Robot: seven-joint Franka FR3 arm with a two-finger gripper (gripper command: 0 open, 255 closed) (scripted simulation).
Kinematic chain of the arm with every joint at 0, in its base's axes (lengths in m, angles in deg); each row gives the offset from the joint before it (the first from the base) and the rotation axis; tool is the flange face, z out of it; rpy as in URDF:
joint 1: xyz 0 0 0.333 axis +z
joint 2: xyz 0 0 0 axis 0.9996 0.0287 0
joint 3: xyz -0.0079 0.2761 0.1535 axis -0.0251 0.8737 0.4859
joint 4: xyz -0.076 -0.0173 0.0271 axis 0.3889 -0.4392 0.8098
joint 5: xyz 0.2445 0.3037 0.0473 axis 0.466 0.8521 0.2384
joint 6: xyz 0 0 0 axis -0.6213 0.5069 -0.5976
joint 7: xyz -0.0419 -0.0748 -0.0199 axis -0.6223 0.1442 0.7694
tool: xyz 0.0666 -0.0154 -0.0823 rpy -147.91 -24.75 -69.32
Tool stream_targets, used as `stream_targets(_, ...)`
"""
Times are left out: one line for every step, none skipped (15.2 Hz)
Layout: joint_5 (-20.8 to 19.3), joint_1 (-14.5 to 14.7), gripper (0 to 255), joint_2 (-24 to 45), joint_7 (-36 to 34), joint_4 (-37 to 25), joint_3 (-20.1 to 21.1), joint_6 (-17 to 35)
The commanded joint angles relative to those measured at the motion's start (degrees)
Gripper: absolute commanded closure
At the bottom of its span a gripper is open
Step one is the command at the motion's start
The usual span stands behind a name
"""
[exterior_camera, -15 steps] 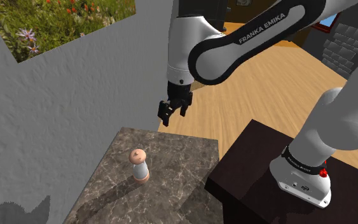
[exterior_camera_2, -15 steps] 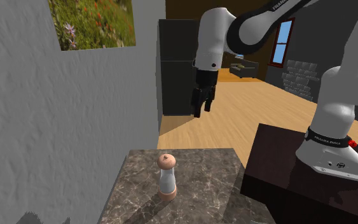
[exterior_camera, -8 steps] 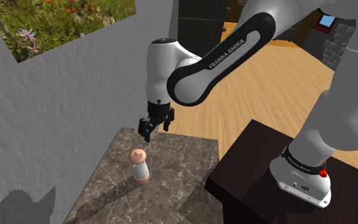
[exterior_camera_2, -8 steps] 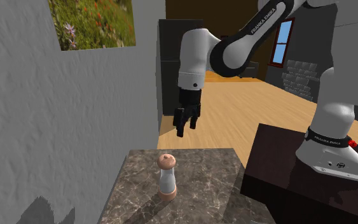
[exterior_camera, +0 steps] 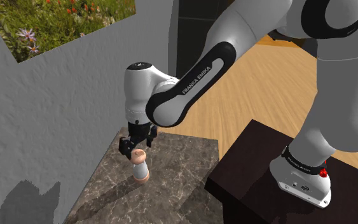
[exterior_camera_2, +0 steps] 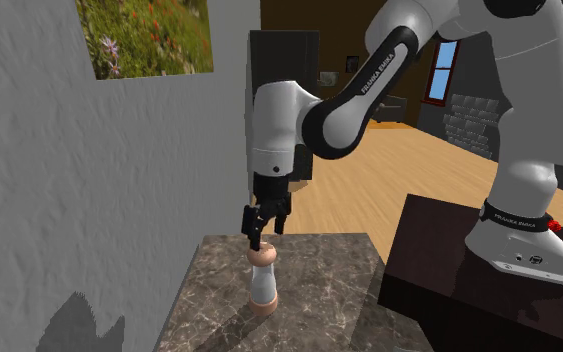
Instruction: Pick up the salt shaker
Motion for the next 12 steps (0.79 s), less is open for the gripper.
stream_targets(-0.7,0.6,0,1.6,-0.5,-0.5,-0.5,1.0)
stream_targets(-0.9,0.8,0,2.1,-0.6,-0.5,-0.7,1.6)
stream_targets(-1.2,0.9,0,2.7,-0.7,-0.5,-0.9,2.2)
stream_targets(-1.4,1.1,0,3.3,-0.8,-0.5,-1.1,2.7)
stream_targets(-1.7,1.3,0,3.9,-0.9,-0.5,-1.3,3.3)
stream_targets(-1.9,1.4,0,4.5,-1.0,-0.5,-1.6,3.8)
stream_targets(-2.1,1.6,0,4.8,-1.0,-0.6,-1.7,4.1)
stream_targets(-2.1,1.6,0,4.8,-1.0,-0.6,-1.7,4.1)
stream_targets(-2.0,1.5,255,4.7,-1.0,-0.5,-1.7,4.1)
stream_targets(-2.0,1.5,255,4.7,-1.1,-0.4,-1.6,4.1)
stream_targets(-2.0,1.5,255,4.6,-1.1,-0.3,-1.6,4.1)
stream_targets(-2.0,1.5,255,4.6,-1.1,-0.4,-1.6,4.1)
